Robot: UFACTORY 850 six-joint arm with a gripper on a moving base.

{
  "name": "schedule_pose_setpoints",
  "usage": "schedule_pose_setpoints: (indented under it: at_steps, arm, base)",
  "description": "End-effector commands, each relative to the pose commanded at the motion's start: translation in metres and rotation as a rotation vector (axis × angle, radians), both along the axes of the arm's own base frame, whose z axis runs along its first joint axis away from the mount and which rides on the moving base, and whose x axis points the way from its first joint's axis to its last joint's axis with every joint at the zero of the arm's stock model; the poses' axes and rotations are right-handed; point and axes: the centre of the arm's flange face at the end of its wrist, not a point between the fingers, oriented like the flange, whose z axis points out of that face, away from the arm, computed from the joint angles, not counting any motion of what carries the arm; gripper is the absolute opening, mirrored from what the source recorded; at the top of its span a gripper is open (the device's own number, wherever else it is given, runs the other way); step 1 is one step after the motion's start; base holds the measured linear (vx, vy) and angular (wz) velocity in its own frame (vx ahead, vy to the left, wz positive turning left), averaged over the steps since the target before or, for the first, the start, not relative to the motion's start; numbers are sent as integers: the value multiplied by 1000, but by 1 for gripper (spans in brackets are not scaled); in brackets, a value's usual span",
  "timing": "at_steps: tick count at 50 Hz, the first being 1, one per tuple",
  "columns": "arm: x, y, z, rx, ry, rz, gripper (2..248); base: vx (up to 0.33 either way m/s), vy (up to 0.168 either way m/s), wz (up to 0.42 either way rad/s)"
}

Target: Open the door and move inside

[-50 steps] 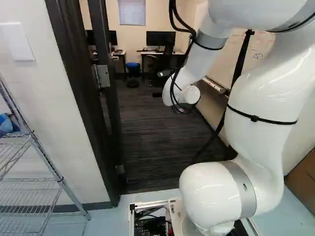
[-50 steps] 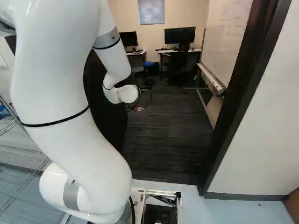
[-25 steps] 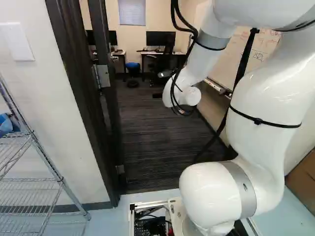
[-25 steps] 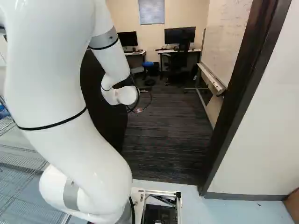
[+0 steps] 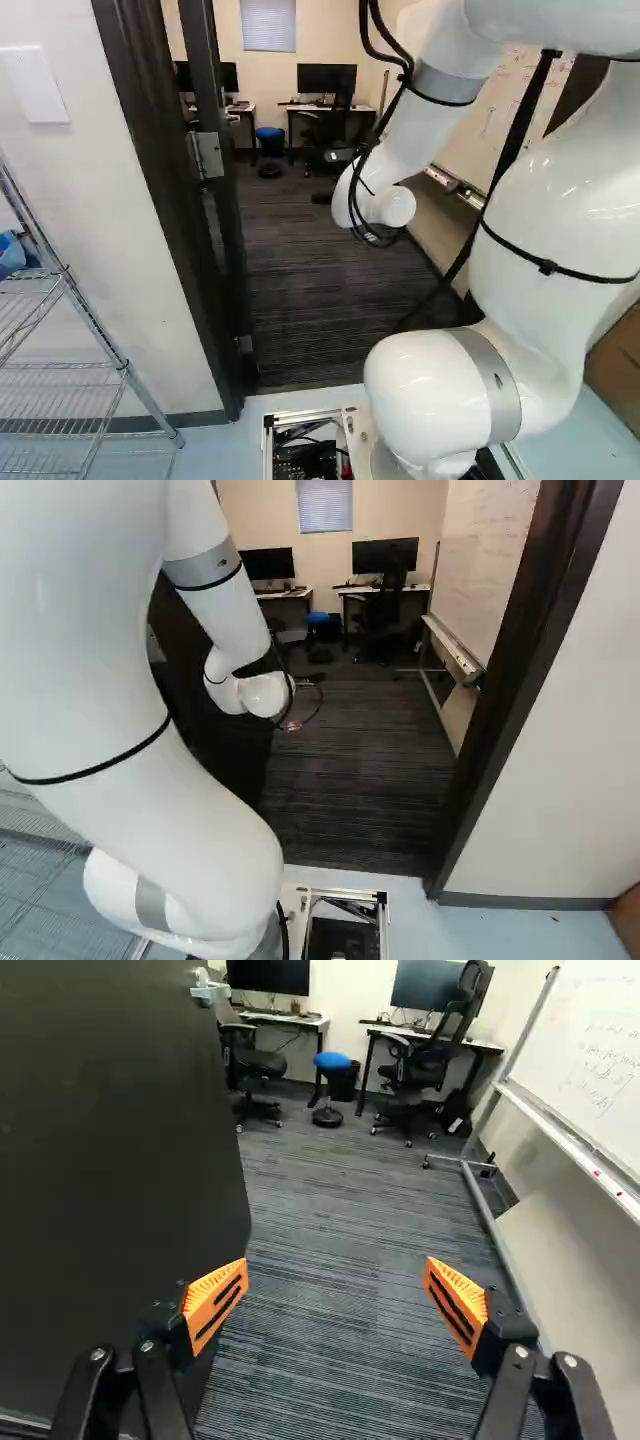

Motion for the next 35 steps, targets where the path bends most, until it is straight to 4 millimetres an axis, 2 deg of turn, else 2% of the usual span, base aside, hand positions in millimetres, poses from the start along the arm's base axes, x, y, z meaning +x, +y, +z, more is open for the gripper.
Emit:
schedule_pose_setpoints:
  at_steps: [35]
  arm:
    - [-86,-2,-17,52,-18,-92,247]
  base:
    - [0,0,0]
